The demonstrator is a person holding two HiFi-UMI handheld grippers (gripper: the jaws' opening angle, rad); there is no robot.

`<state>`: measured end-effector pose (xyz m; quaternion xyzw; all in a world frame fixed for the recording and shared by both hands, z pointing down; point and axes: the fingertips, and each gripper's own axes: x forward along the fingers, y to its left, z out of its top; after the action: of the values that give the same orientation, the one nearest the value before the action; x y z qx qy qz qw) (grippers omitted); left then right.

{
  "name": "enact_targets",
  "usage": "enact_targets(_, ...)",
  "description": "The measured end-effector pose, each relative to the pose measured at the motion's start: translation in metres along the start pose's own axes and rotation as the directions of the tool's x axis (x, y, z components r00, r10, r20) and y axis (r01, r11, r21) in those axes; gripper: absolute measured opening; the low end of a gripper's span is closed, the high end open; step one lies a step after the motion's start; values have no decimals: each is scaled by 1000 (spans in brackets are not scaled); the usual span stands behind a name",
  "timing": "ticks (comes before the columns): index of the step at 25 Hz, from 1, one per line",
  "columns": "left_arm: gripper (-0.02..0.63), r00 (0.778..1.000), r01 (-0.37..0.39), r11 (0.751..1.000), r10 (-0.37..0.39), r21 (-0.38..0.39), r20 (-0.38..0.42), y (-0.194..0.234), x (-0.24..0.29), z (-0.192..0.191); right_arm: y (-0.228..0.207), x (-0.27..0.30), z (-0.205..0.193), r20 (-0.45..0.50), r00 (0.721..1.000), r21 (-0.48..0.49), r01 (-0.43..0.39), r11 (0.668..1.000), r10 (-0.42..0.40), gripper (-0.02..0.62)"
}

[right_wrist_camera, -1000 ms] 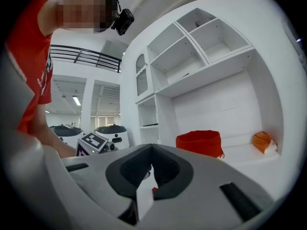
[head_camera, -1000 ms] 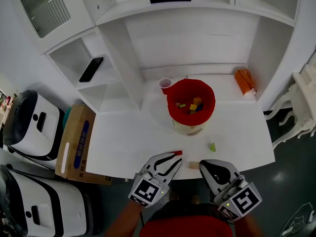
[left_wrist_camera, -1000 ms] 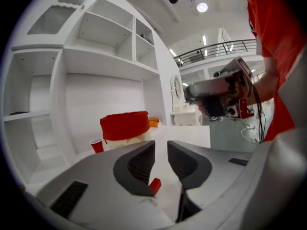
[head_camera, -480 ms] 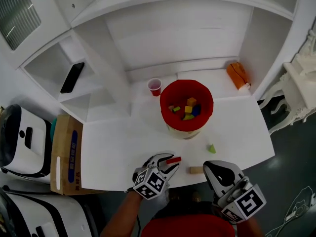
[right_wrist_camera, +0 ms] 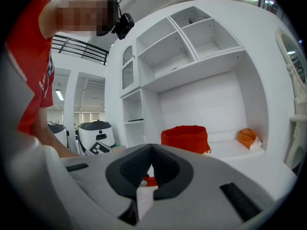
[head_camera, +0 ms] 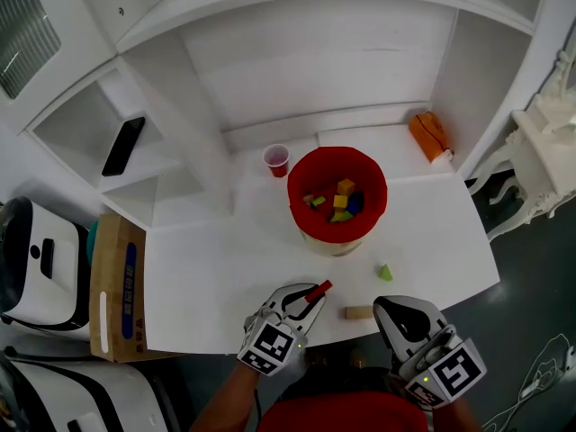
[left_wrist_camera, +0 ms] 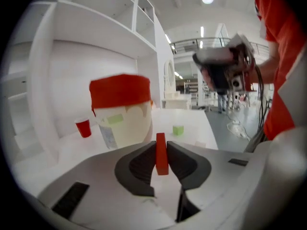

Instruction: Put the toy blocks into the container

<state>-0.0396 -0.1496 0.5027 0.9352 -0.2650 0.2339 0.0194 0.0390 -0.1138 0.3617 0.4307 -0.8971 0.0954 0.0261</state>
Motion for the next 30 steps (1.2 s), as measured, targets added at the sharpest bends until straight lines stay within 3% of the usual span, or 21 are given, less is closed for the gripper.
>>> enact_targets(2, 103, 988, -32, 997, 41, -65, 148, 3, -18, 45, -2, -2, -1, 5, 1000, 10, 2, 1000, -2, 12)
enact_targets(5, 103, 949, -75, 983, 121, -165, 292, 12, -41, 108, -6, -5, 1, 16, 1000, 23, 3, 1000, -3, 11)
enact_targets(8, 103, 893, -123, 980, 177, -154, 414, 33, -53, 159, -7, -7, 5, 32, 999, 19, -2, 1000, 1, 11)
enact_targets(10, 103, 870, -147, 976, 205, -162, 448, 49, -50, 183, -8, -9, 7, 36, 999, 16, -3, 1000, 3, 11)
enact_targets(13, 103, 868, -178, 967, 242, -184, 434, 72, -33, 200, -11, -15, 10, 56, 998, 16, 2, 1000, -3, 12)
enact_targets(20, 108, 899, -205, 949, 279, -240, 337, 109, 9, 193, -23, -29, 15, 62, 998, 14, 27, 1000, -28, 12)
enact_targets(25, 158, 896, -166, 957, 247, -237, 370, 102, 7, 198, -36, -31, 9, 54, 997, 31, 56, 998, -58, 11)
enact_targets(28, 45, 882, -148, 965, 229, -219, 413, 84, -5, 203, -43, -29, -1, 25, 997, 41, 73, 996, -74, 11)
enact_targets(30, 15, 877, -141, 967, 221, -211, 426, 68, -14, 202, -48, -27, -8, 5, 996, 42, 85, 995, -86, 12)
